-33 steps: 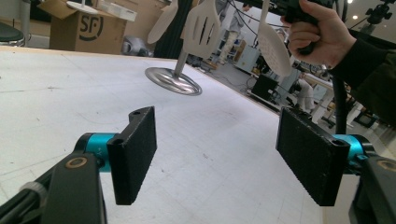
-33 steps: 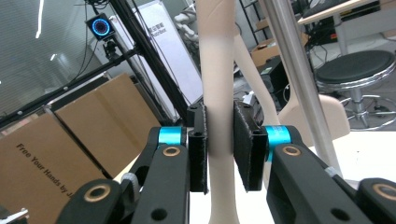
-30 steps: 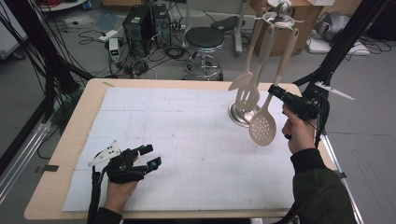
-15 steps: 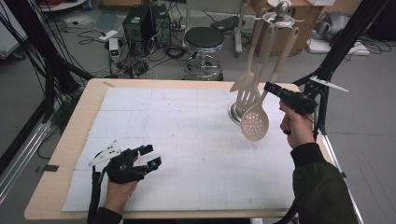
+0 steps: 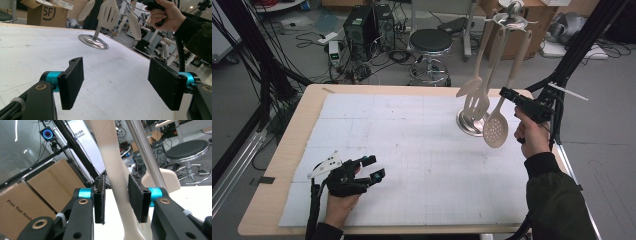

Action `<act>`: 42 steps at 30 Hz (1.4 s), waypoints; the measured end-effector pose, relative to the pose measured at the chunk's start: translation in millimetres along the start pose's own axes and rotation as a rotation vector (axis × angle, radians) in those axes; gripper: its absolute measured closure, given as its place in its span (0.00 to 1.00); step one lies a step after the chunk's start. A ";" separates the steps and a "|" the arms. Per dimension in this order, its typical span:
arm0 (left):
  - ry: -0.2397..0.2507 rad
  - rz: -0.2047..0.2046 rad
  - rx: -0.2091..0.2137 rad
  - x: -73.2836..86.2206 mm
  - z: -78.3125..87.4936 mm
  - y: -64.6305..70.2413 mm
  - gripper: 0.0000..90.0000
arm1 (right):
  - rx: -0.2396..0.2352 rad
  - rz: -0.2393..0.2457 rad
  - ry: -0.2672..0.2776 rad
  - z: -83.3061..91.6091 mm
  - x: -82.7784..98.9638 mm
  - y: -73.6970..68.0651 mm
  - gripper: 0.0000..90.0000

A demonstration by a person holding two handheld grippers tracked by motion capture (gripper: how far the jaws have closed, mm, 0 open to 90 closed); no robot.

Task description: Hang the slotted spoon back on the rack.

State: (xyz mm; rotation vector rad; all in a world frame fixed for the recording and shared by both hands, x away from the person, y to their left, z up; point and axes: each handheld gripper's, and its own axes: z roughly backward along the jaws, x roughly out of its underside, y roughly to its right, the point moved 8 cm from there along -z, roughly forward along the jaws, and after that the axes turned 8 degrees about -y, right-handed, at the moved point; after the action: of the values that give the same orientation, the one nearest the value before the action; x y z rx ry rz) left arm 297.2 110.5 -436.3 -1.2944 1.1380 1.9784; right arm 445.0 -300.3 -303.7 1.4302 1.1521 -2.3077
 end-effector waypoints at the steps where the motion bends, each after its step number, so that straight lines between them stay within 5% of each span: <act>1: -0.001 -0.001 -0.001 0.1 -0.1 0.0 0.33 | 0.004 0.002 0.002 0.3 -0.3 0.3 0.75; 4: -0.002 -0.002 0.000 0.3 -0.8 0.4 0.33 | 0.029 0.014 0.002 -0.7 -0.2 1.3 0.77; 23: 0.003 0.000 0.004 -0.2 -0.4 1.2 0.33 | 0.149 0.001 0.071 7.4 -2.4 8.2 0.42; 35: 0.019 0.005 0.007 -4.4 -3.0 1.7 0.33 | 0.119 0.025 0.058 13.5 13.3 -0.5 0.36; 42: 0.010 0.002 0.004 -3.8 -3.3 0.7 0.32 | 0.099 0.082 0.009 6.4 23.7 -13.6 0.33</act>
State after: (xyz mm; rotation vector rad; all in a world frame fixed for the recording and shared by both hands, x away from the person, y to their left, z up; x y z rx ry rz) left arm 299.8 107.4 -433.3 -1.3027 1.1476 1.9722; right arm 421.3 -290.2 -314.9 1.4939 0.9747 -2.3331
